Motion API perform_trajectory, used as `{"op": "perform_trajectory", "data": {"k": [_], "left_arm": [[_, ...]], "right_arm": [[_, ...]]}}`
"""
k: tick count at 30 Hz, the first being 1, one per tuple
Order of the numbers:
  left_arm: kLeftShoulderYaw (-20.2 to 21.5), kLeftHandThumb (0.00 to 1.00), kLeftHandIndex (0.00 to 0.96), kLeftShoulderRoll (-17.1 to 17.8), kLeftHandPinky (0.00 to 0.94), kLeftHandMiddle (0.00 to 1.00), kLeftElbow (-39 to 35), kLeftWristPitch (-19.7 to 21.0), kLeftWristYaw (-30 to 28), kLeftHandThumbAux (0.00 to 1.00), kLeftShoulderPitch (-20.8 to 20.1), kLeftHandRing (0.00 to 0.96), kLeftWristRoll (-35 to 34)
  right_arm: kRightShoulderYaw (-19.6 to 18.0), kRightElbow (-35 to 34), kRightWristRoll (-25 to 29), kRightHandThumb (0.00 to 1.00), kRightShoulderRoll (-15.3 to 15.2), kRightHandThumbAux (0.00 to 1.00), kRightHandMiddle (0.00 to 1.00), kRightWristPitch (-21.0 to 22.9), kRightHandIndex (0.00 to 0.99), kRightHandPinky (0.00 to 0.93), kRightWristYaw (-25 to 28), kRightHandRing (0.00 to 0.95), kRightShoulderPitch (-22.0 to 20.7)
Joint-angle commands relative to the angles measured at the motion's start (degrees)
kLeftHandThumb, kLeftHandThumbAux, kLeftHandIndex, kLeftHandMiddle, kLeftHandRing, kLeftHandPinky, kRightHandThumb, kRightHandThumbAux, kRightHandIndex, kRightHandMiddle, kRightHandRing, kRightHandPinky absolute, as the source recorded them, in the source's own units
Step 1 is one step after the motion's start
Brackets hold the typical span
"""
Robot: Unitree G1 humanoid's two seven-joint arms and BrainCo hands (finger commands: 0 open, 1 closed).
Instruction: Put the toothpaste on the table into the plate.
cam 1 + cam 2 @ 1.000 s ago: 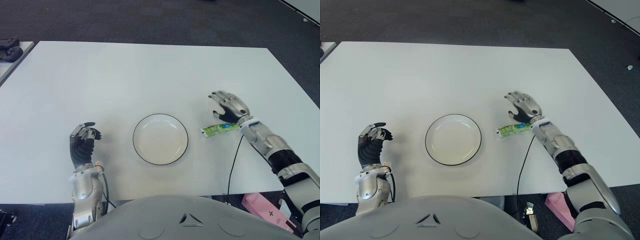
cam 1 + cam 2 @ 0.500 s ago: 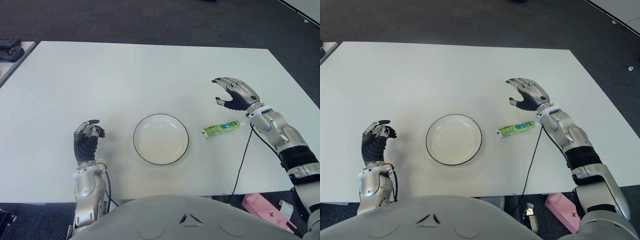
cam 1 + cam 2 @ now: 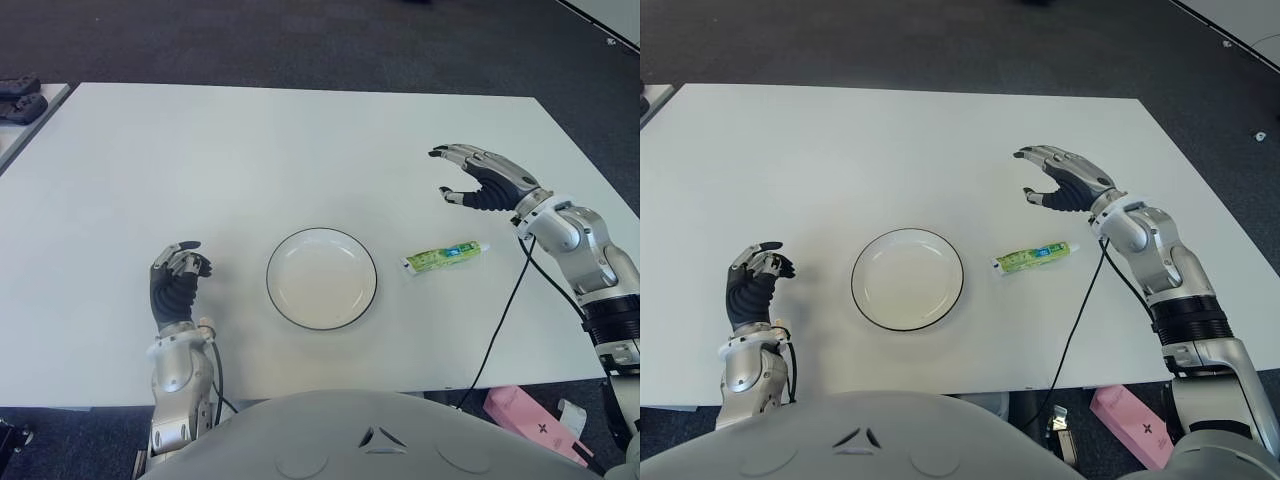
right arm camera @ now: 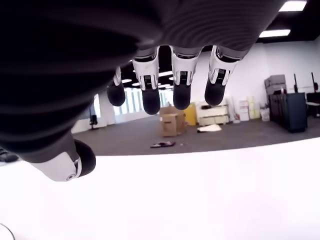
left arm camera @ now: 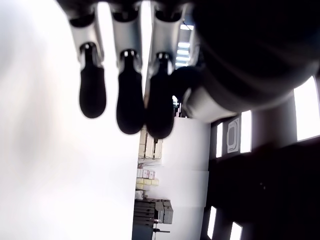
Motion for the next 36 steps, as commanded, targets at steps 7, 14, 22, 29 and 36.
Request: {"op": "perform_trajectory", "data": {"k": [7, 14, 22, 29, 36], "left_arm": [[-0.6, 0.696, 0.434, -0.8, 0.593, 0.657, 1.3, -1.2, -0.2, 0.723, -0.9, 0.639, 0.9], [-0.8, 0.696, 0.435, -0.5, 0.597, 0.668, 1.1, -0.7, -0.3, 0.723, -0.7, 0.648, 1.4], [-0.9, 0.697, 0.434, -0.1, 0.592, 0.666, 1.2, -1.4, -1.4, 0.723, -0.6, 0.647, 1.0], [-0.6, 0.696, 0.434, -0.4, 0.585, 0.662, 1.6, -2.3, -1.6, 0.723, -0.7, 0.642, 0.9], [-0.4, 0.695, 0.435, -0.5, 0.592, 0.657, 1.9, -3.2, -1.4, 0.723, -0.5, 0.637, 0.8]], "right_arm": [[-4.3, -4.0, 8.6, 0.546, -3.0, 0.453, 0.022, -0.1, 0.007, 0.009, 11.6, 0.015, 2.7], [-6.2, -12.5, 7.7, 0.537, -6.6, 0.321, 0.001, 2.3, 0.0, 0.0, 17.8, 0.0, 6.9], [-4.9, -16.2, 2.3, 0.573, -9.4, 0.206, 0.0, 4.2, 0.0, 0.0, 22.3, 0.0, 8.7], [-3.8, -14.9, -2.3, 0.595, -10.3, 0.163, 0.0, 1.2, 0.0, 0.0, 21.5, 0.0, 10.4], [-4.0, -13.7, -3.8, 0.604, -9.9, 0.156, 0.0, -1.2, 0.0, 0.0, 20.3, 0.0, 11.7]]}}
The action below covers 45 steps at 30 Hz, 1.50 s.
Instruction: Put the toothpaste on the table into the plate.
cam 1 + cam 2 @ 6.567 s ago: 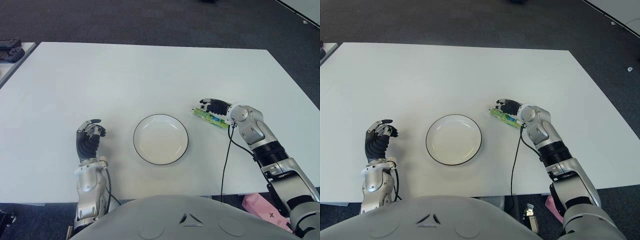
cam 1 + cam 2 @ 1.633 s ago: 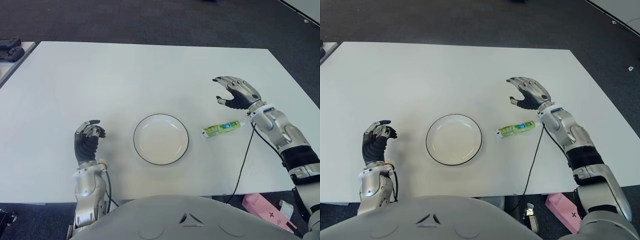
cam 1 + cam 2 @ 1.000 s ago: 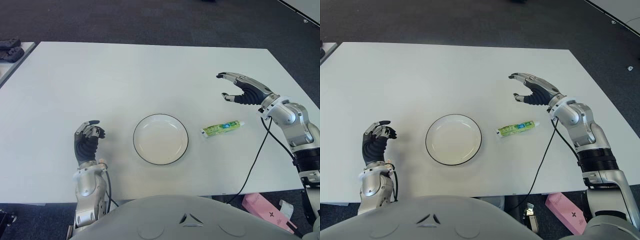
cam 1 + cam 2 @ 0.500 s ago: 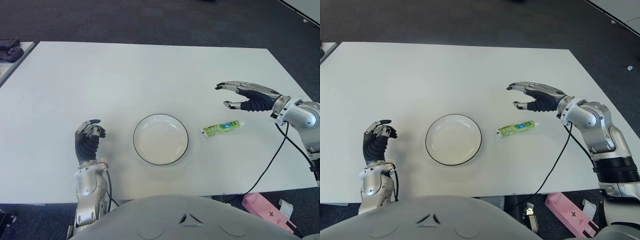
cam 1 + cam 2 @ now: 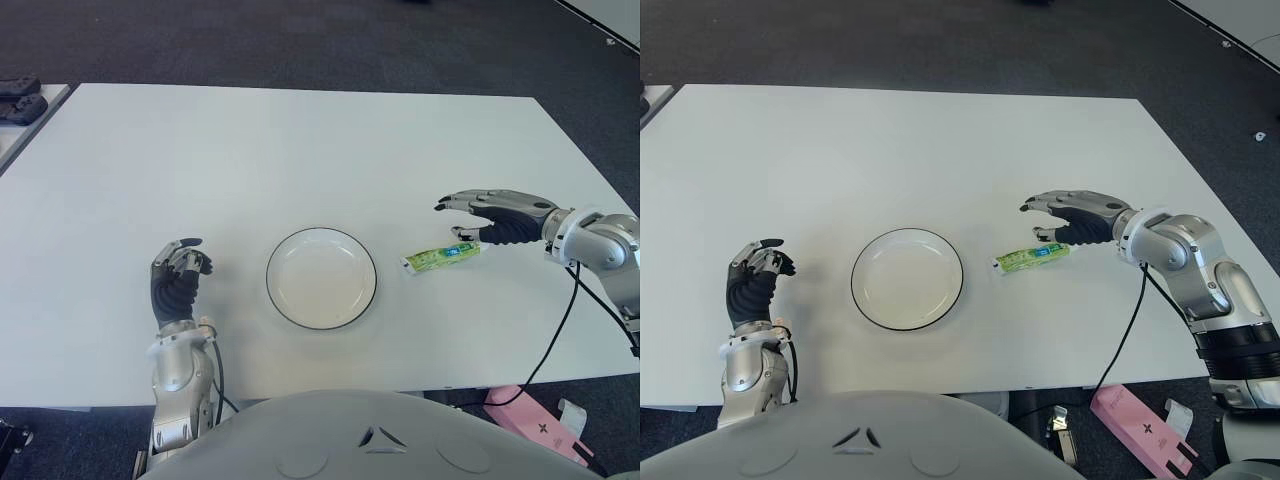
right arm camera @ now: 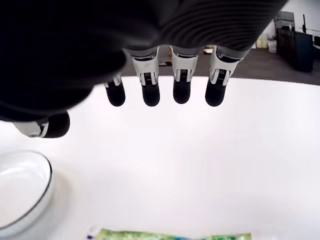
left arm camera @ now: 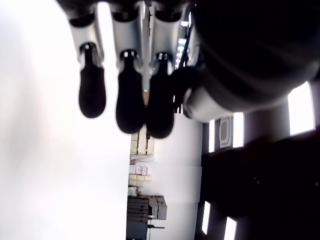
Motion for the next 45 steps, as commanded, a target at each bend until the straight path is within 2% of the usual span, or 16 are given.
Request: {"op": "perform_trajectory", "data": {"k": [1, 4, 8, 12, 20, 35, 45], "left_arm": [[-0.3, 0.695, 0.435, -0.5, 0.595, 0.658, 1.1, -0.5, -0.7, 0.723, -0.1, 0.638, -0.1], [-0.3, 0.696, 0.435, -0.4, 0.6, 0.664, 0.9, 0.0, -0.5, 0.723, -0.1, 0.646, 0.2], [-0.2, 0.697, 0.435, -0.4, 0.592, 0.661, 0.5, 1.3, -0.1, 0.723, -0.1, 0.643, 0.6], [0.1, 0.697, 0.435, -0.7, 0.589, 0.658, 0.6, 1.5, 0.0, 0.723, -0.2, 0.64, 0.3], [-0.1, 0.697, 0.435, -0.5, 0.592, 0.659, 0.5, 1.2, -0.5, 0.723, -0.1, 0.64, 0.0], [0.3, 0.696, 0.435, -0.5, 0.604, 0.676, 0.0, 1.2, -0.4, 0.723, 0.5, 0.653, -0.1], [0.5, 0.697, 0.436, -1.6, 0.607, 0.673, -1.9, 4.7, 0.9, 0.722, 0.9, 0.655, -1.2]], "right_arm": [[0.5, 1.4, -1.3, 0.605, 0.0, 0.155, 0.0, -2.1, 0.0, 0.0, -1.3, 0.0, 1.6], [0.6, 2.5, -2.2, 0.609, 0.3, 0.148, 0.0, -3.5, 0.0, 0.0, -2.7, 0.0, 2.4], [2.9, 10.8, -6.8, 0.614, 1.4, 0.141, 0.0, -8.6, 0.0, 0.0, -9.3, 0.0, 2.8], [4.9, 16.5, -9.8, 0.618, 2.2, 0.135, 0.0, -12.0, 0.0, 0.0, -13.9, 0.0, 0.9], [6.1, 21.8, -12.2, 0.618, 2.7, 0.1, 0.0, -16.2, 0.0, 0.0, -19.4, 0.0, -0.5], [8.1, 25.0, -14.6, 0.593, 2.8, 0.088, 0.0, -19.3, 0.0, 0.0, -24.4, 0.0, -0.6], [9.8, 26.6, -16.8, 0.584, 3.1, 0.092, 0.0, -20.2, 0.0, 0.0, -27.9, 0.0, 0.1]]}}
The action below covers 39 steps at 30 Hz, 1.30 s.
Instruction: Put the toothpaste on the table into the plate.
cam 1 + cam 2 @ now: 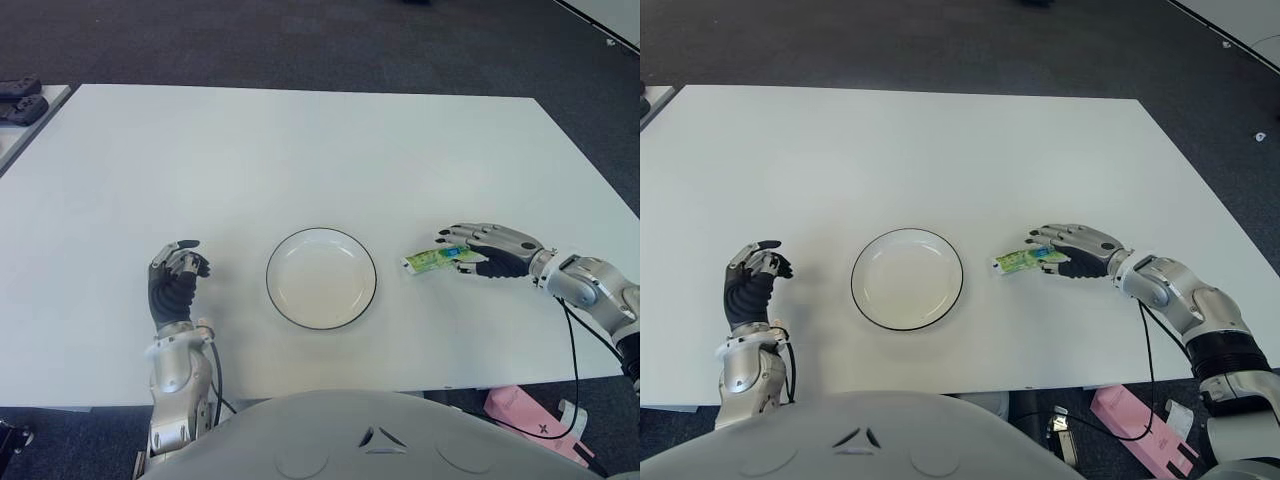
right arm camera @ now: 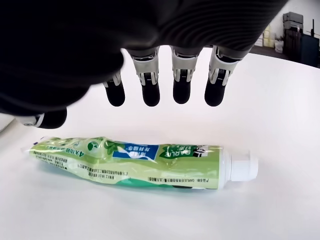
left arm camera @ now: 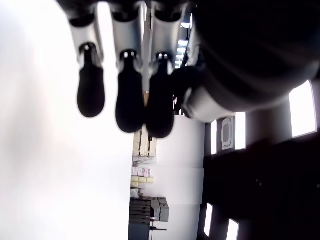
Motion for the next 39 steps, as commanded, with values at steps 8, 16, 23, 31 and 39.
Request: {"op": "perform_trajectory", "data": {"k": [8, 16, 23, 31, 39], "left_arm": [[-0.3, 0.696, 0.436, -0.9, 0.601, 0.676, -0.9, 0.9, -0.3, 0.722, 0.9, 0.649, -0.1], [-0.4, 0.696, 0.435, -0.4, 0.6, 0.67, -0.9, 0.1, -0.1, 0.723, 1.4, 0.646, 1.0], [-0.2, 0.696, 0.434, -0.5, 0.604, 0.671, -0.7, -0.3, -0.2, 0.723, 1.6, 0.651, 0.8], [0.0, 0.696, 0.435, -0.7, 0.604, 0.676, -0.4, -0.8, 0.0, 0.723, 1.6, 0.653, 0.6], [-0.2, 0.695, 0.436, -0.3, 0.601, 0.67, -0.3, -1.4, -1.2, 0.722, 2.0, 0.648, -0.5]], "right_arm": [[3.5, 3.9, -3.7, 0.596, 1.6, 0.085, 0.0, -0.7, 0.0, 0.0, -4.2, 0.0, -0.7], [5.9, 5.6, -5.5, 0.603, 2.3, 0.073, 0.0, -0.3, 0.0, 0.0, -5.6, 0.0, -2.1], [7.6, 5.3, -7.0, 0.585, 2.8, 0.074, 0.0, 0.1, 0.0, 0.0, -5.9, 0.0, -2.5], [9.6, 2.7, -8.9, 0.574, 2.6, 0.09, 0.0, 0.8, 0.0, 0.0, -5.2, 0.0, -2.0], [11.3, -0.4, -11.8, 0.57, 2.0, 0.105, 0.0, 2.9, 0.0, 0.0, -3.2, 0.0, -1.3]]}}
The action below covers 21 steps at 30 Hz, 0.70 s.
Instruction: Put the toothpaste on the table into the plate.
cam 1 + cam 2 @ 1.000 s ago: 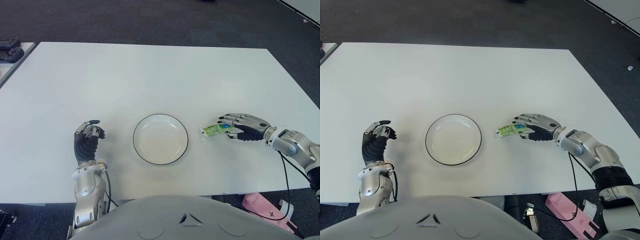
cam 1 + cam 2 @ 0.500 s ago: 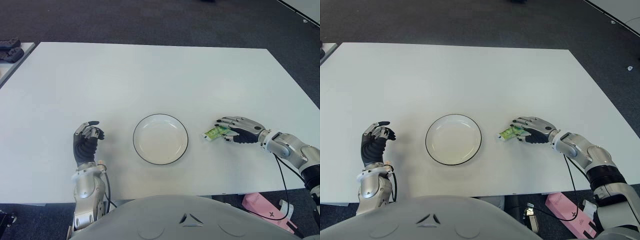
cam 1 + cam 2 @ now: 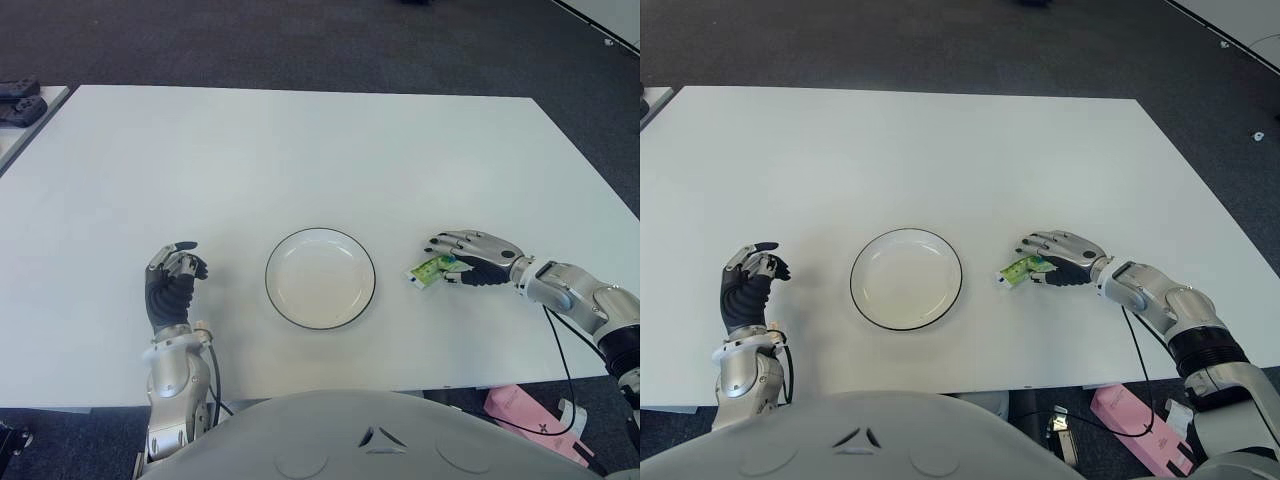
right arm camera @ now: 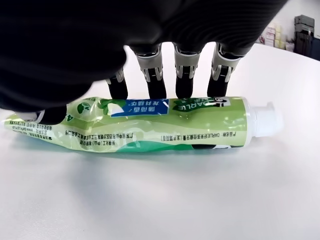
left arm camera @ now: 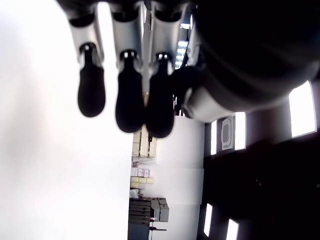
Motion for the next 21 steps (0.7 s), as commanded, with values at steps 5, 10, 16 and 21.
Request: {"op": "perform_trajectory", "data": {"k": [5, 10, 16, 21], "left_arm": [[0.0, 0.696, 0.436, -0.7, 0.594, 0.665, 0.5, -0.3, -0.5, 0.722, 0.8, 0.641, -0.1], [0.1, 0.696, 0.436, -0.5, 0.591, 0.664, 0.8, -0.9, -0.6, 0.722, 0.9, 0.641, 0.2], [0.2, 0.696, 0.435, -0.3, 0.6, 0.668, 0.8, -1.3, -0.9, 0.722, 1.2, 0.647, 0.0], [0.4, 0.696, 0.435, -0.1, 0.593, 0.665, 1.3, -2.2, -0.9, 0.723, 1.5, 0.643, 0.1]], "right_arm": [[4.3, -0.6, -4.4, 0.558, 1.5, 0.112, 0.0, 1.2, 0.0, 0.0, 2.1, 0.0, 1.2], [7.2, 3.7, -7.6, 0.554, 3.1, 0.116, 0.0, 1.8, 0.0, 0.0, -0.2, 0.0, -0.6], [11.5, 8.5, -12.2, 0.548, 3.7, 0.116, 0.0, 2.3, 0.0, 0.0, -4.8, 0.0, -2.6], [14.4, 10.9, -14.8, 0.542, 3.6, 0.116, 0.0, 3.2, 0.0, 0.0, -8.3, 0.0, -3.0]]}}
